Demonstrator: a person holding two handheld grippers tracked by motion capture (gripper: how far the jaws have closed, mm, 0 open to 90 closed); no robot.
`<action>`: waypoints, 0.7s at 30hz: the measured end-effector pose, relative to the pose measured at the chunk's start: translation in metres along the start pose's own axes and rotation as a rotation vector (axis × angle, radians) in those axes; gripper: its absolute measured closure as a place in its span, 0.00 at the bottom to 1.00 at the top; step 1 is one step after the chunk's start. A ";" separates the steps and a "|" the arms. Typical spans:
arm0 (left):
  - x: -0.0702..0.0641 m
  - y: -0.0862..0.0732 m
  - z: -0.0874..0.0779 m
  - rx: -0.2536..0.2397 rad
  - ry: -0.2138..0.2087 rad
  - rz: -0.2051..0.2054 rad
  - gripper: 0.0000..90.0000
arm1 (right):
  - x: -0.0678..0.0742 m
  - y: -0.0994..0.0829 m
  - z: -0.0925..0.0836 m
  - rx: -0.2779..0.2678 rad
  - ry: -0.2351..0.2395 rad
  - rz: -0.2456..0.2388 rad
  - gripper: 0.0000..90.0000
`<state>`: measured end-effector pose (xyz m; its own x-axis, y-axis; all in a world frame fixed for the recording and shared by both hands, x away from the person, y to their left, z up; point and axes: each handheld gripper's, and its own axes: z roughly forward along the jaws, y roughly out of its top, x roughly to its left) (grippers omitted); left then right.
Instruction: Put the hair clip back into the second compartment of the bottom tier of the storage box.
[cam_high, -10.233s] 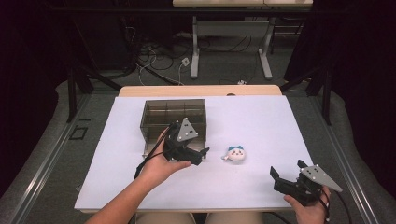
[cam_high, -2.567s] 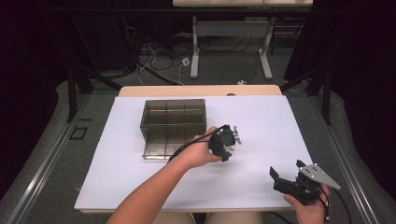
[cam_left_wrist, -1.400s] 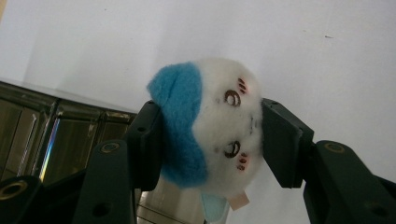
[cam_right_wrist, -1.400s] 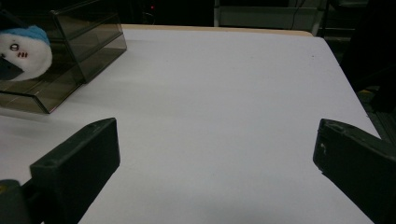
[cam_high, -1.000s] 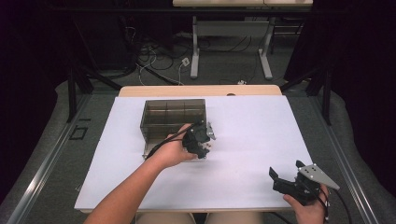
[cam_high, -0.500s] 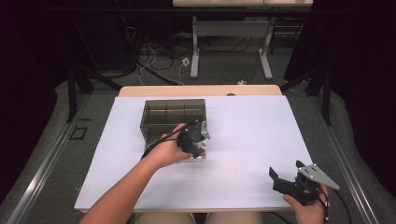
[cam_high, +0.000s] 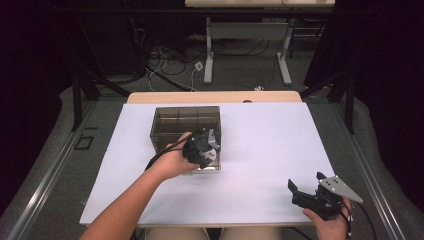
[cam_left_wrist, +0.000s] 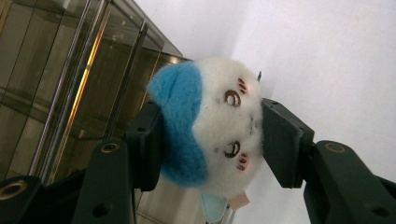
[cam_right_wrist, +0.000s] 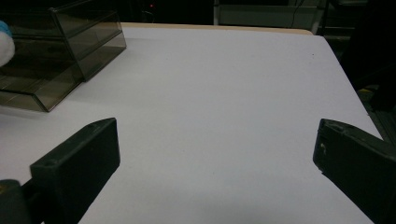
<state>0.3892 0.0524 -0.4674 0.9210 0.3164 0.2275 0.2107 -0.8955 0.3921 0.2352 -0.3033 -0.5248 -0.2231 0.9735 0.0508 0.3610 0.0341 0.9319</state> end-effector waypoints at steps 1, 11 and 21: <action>0.000 -0.001 0.000 0.001 0.000 -0.004 0.51 | 0.000 0.000 0.000 0.001 0.001 -0.002 0.00; 0.005 -0.014 -0.001 0.013 0.009 -0.013 0.51 | 0.000 0.000 0.000 0.004 -0.004 -0.001 0.00; 0.009 -0.027 0.001 0.032 0.013 -0.028 0.51 | 0.000 0.000 0.000 0.005 -0.003 0.001 0.00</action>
<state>0.3921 0.0796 -0.4768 0.9104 0.3451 0.2281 0.2470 -0.8957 0.3696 0.2350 -0.3035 -0.5248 -0.2205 0.9741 0.0509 0.3662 0.0343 0.9299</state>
